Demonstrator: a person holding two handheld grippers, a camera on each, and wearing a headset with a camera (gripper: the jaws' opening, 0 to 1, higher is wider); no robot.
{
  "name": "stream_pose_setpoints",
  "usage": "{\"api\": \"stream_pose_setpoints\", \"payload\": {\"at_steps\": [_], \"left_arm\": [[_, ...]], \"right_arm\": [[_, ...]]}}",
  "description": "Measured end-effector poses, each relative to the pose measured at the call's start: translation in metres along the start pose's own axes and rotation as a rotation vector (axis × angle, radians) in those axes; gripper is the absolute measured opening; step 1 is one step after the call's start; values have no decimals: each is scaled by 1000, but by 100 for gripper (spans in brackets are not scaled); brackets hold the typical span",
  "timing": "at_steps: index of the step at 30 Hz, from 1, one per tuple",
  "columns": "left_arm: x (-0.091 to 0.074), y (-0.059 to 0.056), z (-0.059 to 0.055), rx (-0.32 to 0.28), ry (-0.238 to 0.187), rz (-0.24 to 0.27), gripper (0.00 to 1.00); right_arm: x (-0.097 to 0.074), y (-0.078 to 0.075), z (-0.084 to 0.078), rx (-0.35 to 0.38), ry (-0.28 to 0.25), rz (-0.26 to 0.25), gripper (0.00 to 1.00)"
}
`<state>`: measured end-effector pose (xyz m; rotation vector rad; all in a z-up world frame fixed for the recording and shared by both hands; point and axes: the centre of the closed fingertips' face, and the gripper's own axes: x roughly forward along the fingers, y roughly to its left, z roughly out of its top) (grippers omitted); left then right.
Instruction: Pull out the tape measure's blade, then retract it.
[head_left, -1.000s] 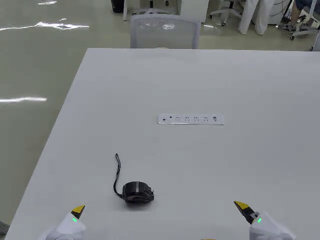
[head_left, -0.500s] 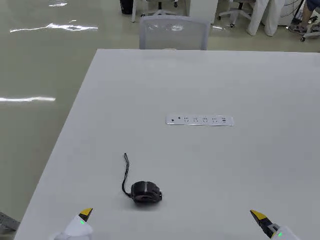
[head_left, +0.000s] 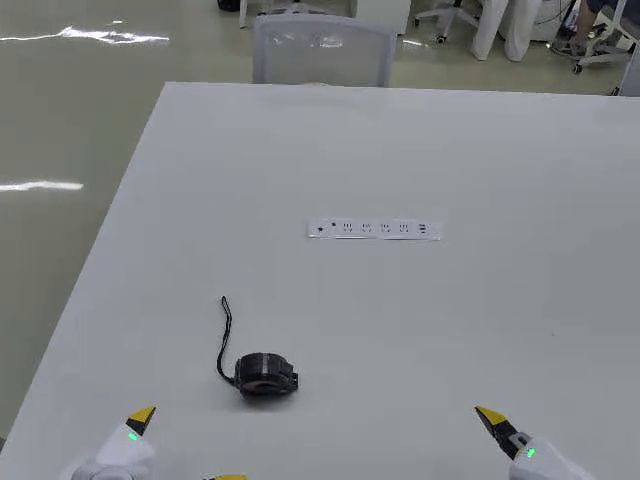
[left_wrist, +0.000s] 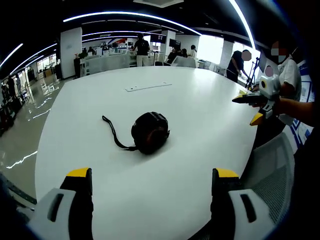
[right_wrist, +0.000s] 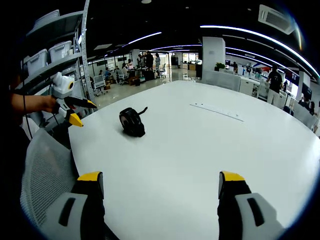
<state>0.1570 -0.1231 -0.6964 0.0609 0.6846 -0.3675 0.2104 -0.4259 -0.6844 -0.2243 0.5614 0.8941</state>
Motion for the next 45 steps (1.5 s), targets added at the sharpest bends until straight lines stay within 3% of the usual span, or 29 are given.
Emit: {"api": "stream_pose_setpoints", "payload": {"at_steps": [9,45], "left_arm": [[-1,0,5,12,-19,4,99],[-2,0,6,1,-33,12,99]], "right_arm": [[0,0,1,-2,-3,5,97],[1,-1,0,-1,-6,6,96]]}}
